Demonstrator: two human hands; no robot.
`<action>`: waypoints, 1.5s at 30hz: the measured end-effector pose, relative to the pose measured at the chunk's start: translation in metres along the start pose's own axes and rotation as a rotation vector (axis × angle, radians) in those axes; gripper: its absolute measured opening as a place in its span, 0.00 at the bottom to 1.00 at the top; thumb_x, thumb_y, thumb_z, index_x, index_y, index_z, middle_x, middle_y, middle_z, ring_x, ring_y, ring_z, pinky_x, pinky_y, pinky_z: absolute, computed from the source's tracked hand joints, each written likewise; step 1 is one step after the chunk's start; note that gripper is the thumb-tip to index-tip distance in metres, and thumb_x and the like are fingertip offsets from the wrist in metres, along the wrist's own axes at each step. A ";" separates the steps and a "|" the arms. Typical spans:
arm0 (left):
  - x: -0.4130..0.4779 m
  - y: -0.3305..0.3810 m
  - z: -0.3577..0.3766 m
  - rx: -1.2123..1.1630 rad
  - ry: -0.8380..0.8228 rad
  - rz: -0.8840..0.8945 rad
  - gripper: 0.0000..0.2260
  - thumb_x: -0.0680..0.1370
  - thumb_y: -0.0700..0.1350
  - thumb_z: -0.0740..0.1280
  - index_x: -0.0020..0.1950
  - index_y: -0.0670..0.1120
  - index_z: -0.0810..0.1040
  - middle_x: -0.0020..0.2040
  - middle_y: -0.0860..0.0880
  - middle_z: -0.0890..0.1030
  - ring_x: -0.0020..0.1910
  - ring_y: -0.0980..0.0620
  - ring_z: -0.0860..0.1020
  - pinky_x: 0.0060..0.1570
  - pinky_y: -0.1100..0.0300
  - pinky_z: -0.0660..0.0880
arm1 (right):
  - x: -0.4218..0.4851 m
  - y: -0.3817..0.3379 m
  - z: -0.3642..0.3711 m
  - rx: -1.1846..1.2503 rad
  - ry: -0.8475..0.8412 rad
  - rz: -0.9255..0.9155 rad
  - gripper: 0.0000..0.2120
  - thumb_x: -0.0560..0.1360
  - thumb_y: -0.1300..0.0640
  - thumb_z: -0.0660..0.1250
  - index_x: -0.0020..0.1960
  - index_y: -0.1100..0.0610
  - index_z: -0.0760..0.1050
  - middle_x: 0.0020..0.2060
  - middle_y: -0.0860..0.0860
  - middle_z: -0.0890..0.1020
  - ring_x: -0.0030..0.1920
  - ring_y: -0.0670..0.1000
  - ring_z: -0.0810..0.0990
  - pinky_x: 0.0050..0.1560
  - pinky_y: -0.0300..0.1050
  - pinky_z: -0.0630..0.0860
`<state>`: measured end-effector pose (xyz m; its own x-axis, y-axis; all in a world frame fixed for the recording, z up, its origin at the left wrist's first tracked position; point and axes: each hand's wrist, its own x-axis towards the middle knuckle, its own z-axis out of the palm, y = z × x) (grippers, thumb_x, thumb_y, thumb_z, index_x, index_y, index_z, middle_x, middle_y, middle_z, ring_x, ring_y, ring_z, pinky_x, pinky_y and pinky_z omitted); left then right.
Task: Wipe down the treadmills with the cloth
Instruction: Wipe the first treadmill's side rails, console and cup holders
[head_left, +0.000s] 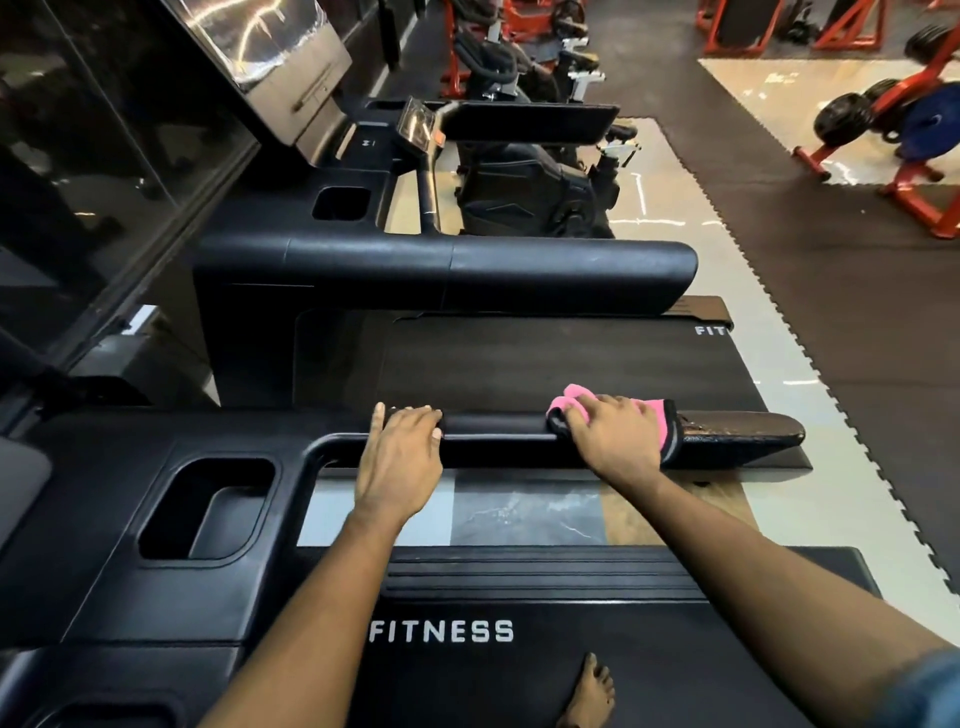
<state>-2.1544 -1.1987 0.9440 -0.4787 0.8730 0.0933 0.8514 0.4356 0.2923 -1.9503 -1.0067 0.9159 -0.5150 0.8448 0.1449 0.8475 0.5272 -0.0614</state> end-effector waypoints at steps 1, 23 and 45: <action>-0.001 0.001 0.002 -0.003 0.018 -0.006 0.18 0.85 0.44 0.57 0.74 0.47 0.73 0.72 0.49 0.75 0.73 0.51 0.69 0.79 0.50 0.44 | 0.000 -0.005 -0.002 0.022 0.004 0.036 0.28 0.77 0.42 0.43 0.59 0.45 0.79 0.52 0.52 0.85 0.55 0.59 0.81 0.58 0.53 0.70; 0.008 0.016 0.001 0.166 0.016 -0.061 0.13 0.84 0.46 0.58 0.62 0.44 0.79 0.56 0.48 0.82 0.58 0.47 0.79 0.78 0.46 0.55 | -0.001 0.028 -0.005 0.079 0.000 0.047 0.23 0.81 0.41 0.51 0.60 0.47 0.81 0.51 0.54 0.85 0.56 0.59 0.80 0.62 0.55 0.68; 0.025 0.080 0.029 0.143 0.126 -0.049 0.11 0.81 0.41 0.62 0.60 0.43 0.80 0.59 0.45 0.82 0.60 0.44 0.79 0.75 0.43 0.59 | -0.008 -0.015 -0.002 0.125 0.044 -0.049 0.22 0.80 0.42 0.53 0.56 0.49 0.83 0.48 0.52 0.86 0.51 0.59 0.80 0.57 0.56 0.69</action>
<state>-2.0923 -1.1360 0.9424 -0.5356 0.8196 0.2034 0.8440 0.5113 0.1619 -1.9590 -1.0219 0.9172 -0.5472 0.8143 0.1937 0.7973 0.5775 -0.1756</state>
